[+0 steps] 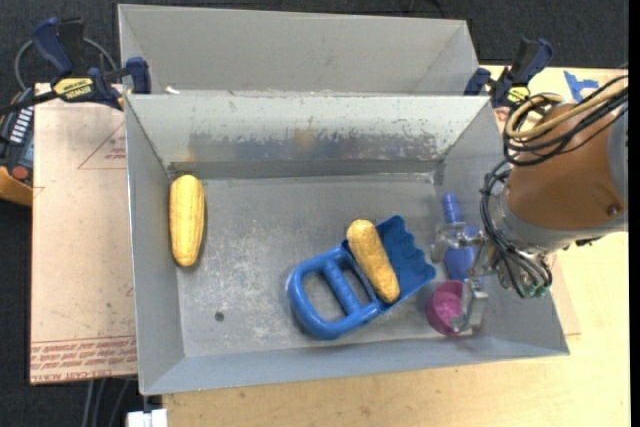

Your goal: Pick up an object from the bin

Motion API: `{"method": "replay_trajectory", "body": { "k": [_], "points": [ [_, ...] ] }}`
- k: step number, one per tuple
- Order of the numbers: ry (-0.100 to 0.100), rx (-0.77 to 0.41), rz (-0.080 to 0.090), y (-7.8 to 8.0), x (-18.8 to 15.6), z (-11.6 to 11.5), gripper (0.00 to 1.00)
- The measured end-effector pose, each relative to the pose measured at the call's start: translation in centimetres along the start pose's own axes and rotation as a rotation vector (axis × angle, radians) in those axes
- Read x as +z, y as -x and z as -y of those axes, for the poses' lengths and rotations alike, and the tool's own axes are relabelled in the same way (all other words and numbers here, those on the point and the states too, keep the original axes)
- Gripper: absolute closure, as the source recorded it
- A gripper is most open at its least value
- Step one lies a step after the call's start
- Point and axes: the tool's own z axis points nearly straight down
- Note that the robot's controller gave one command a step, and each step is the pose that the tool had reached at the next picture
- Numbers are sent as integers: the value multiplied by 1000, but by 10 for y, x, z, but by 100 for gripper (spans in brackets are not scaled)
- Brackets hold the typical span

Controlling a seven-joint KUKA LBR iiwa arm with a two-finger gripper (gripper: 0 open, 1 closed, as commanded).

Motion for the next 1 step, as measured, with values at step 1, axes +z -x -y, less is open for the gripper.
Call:
{"method": "replay_trajectory", "body": {
  "k": [1],
  "points": [
    [-1, -5, 7, 2, -4, -1, 0]
  ]
}}
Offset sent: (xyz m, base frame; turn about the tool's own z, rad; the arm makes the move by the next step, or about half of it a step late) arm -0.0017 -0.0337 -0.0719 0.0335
